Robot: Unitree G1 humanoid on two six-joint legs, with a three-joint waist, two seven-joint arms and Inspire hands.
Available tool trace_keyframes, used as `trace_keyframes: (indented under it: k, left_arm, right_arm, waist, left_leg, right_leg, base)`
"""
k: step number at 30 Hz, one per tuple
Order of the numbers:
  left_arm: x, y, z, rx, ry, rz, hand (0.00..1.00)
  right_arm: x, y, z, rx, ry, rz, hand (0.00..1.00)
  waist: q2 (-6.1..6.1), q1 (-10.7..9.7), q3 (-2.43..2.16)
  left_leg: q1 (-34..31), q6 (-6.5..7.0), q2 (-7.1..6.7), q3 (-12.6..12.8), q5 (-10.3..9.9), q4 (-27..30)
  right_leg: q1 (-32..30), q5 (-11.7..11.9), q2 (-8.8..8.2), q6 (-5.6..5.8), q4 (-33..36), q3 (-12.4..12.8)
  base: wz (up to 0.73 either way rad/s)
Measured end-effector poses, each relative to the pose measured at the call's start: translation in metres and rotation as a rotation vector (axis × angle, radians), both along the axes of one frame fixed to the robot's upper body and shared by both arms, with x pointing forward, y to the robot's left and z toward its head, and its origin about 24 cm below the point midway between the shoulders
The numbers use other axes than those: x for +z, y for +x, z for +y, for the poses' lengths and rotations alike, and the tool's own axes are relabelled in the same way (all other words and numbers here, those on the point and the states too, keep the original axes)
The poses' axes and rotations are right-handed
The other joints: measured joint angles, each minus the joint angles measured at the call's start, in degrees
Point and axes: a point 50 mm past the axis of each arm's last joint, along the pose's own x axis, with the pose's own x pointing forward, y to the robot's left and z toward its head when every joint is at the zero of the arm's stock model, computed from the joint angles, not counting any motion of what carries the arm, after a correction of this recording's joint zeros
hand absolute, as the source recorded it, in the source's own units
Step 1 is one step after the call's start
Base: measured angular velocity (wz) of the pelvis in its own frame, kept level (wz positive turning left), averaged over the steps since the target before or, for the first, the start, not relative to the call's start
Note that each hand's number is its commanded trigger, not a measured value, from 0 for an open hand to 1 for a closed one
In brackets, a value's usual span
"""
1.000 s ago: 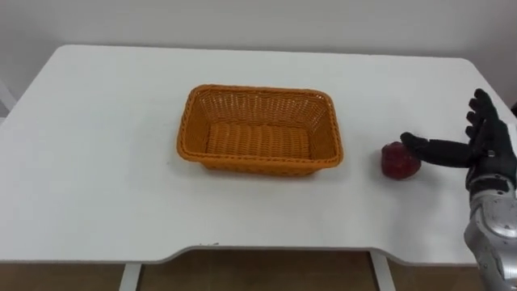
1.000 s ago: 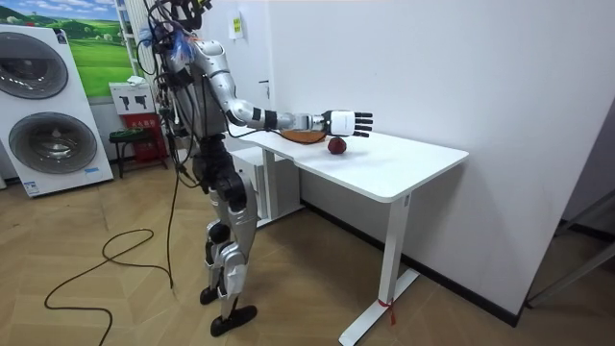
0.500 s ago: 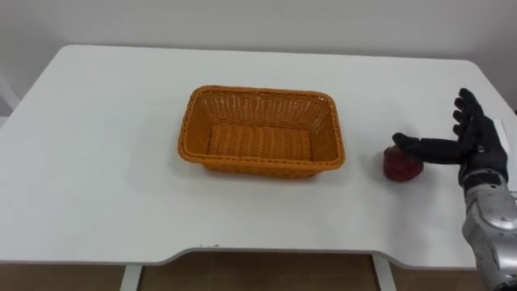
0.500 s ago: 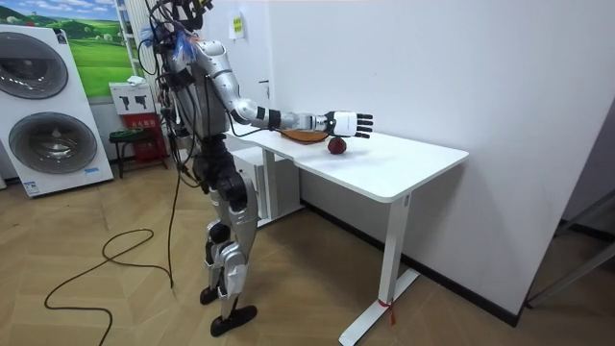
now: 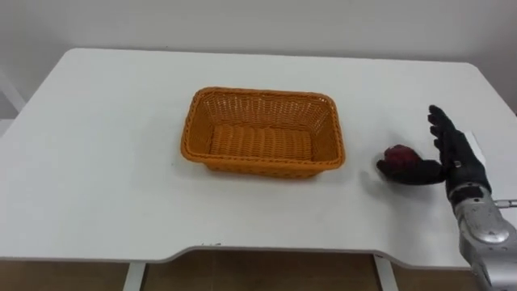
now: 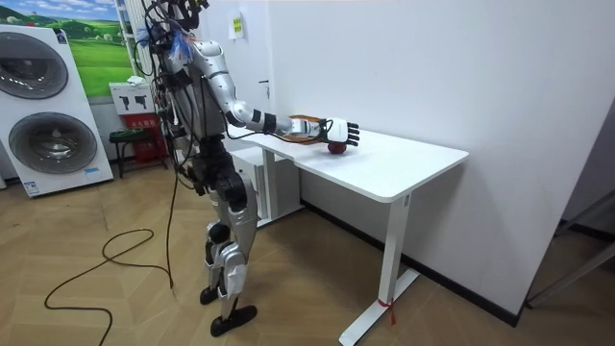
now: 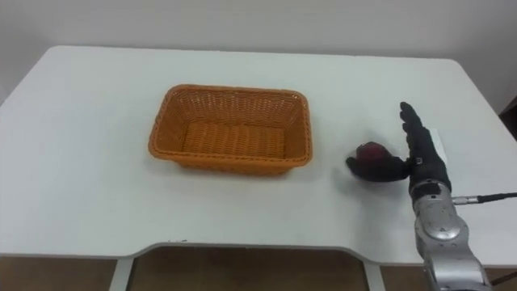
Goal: Pick and place apple
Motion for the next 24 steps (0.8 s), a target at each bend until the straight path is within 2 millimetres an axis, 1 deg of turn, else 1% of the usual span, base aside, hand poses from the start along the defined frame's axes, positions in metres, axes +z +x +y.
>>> trace_keyframes:
  k: [2,6,8,11,13,14,15,16,17,18,21,24]
  left_arm:
    - [0.000,0.000,0.000,-0.001,-0.004,0.000,0.00]
    - [0.000,0.002,0.000,-0.002,-0.014,-0.002,0.00]
    - [0.000,0.005,0.000,-0.008,-0.013,-0.006,0.00]
    - [0.001,0.006,0.002,-0.011,-0.008,-0.009,0.00]
    - [0.001,0.009,0.003,-0.013,-0.005,-0.015,0.00]
    - [0.001,0.011,0.003,-0.013,-0.004,-0.021,0.00]
    - [0.001,0.011,0.004,-0.013,-0.004,-0.021,0.00]
    - [0.001,0.012,0.004,-0.014,-0.004,-0.024,0.00]
    - [0.001,0.013,0.004,-0.014,-0.004,-0.025,0.00]
    - [0.001,0.013,0.004,-0.014,-0.004,-0.025,0.00]
    - [0.001,0.011,0.004,-0.012,-0.005,-0.019,0.00]
    - [0.001,0.010,0.003,-0.011,-0.007,-0.015,0.00]
  right_arm:
    - [-0.002,-0.001,0.002,0.023,-0.007,0.014,0.00]
    - [-0.004,-0.003,0.002,0.041,-0.018,0.030,0.00]
    - [-0.009,-0.007,0.002,0.053,-0.019,0.058,0.00]
    - [-0.022,-0.013,0.003,0.068,-0.032,0.117,0.00]
    - [-0.023,-0.013,0.004,0.077,-0.040,0.124,0.00]
    - [-0.024,-0.014,0.003,0.075,-0.041,0.128,0.12]
    - [-0.024,-0.014,0.003,0.074,-0.041,0.131,0.35]
    - [-0.025,-0.015,0.003,0.075,-0.044,0.138,0.64]
    - [-0.026,-0.015,0.003,0.076,-0.047,0.141,0.87]
    - [-0.026,-0.015,0.003,0.077,-0.049,0.143,1.00]
    - [-0.026,-0.015,0.002,0.068,-0.058,0.143,1.00]
    - [-0.024,-0.015,-0.003,0.034,-0.083,0.131,1.00]
  waist:
    - [0.21,0.0,0.13]
    - [0.28,-0.1,0.20]
    - [0.25,0.0,0.20]
    - [-0.09,0.0,0.17]
    - [-0.33,0.0,0.07]
    - [-0.40,0.0,0.07]
    - [-0.45,0.0,0.06]
    - [-0.69,0.0,-0.01]
    - [-0.85,0.0,-0.04]
    - [-0.93,0.0,-0.04]
    - [-1.06,0.1,0.05]
    - [-1.08,0.1,0.03]
  left_leg:
    - [0.0,0.00,-0.01,-0.1,0.0,0.1]
    - [0.1,0.00,-0.03,-0.2,0.0,0.2]
    - [0.4,-0.02,-0.03,-0.2,0.0,-0.1]
    - [0.4,-0.06,-0.03,-0.2,0.1,-0.4]
    - [0.4,-0.06,-0.04,-0.2,0.1,-0.4]
    - [0.4,-0.06,-0.03,-0.2,0.1,-0.4]
    - [0.4,-0.06,-0.03,-0.2,0.1,-0.4]
    - [0.5,-0.06,-0.04,-0.2,0.1,-0.4]
    - [0.5,-0.06,-0.04,-0.2,0.1,-0.4]
    - [0.5,-0.06,-0.05,-0.2,0.1,-0.4]
    - [0.8,-0.06,-0.07,-0.2,0.1,-0.4]
    - [0.8,-0.06,-0.04,-0.4,0.1,-0.4]
  right_leg:
    - [0.2,0.0,0.00,-0.03,0.0,0.0]
    - [0.5,0.0,0.04,-0.04,-0.2,-0.2]
    - [0.6,0.0,0.05,-0.04,-0.1,-0.3]
    - [0.6,0.0,0.05,-0.05,0.0,-0.4]
    - [0.6,0.0,0.06,-0.05,0.0,-0.4]
    - [0.6,0.0,0.06,-0.05,0.0,-0.4]
    - [0.7,0.0,0.05,-0.05,0.0,-0.5]
    - [0.8,0.0,0.05,-0.05,0.0,-0.5]
    - [0.8,0.0,0.04,-0.04,0.0,-0.5]
    - [0.9,0.0,0.04,-0.04,0.0,-0.5]
    - [1.4,0.0,-0.01,-0.04,-0.1,-0.8]
    - [1.5,0.0,0.01,-0.04,-0.1,-0.9]
  base:
    - [0.00]
    - [0.03]
    - [-0.02]
    - [-0.02]
    - [0.00]
    - [0.00]
    - [0.00]
    - [0.00]
    - [0.00]
    - [0.00]
    - [0.01]
    - [0.01]
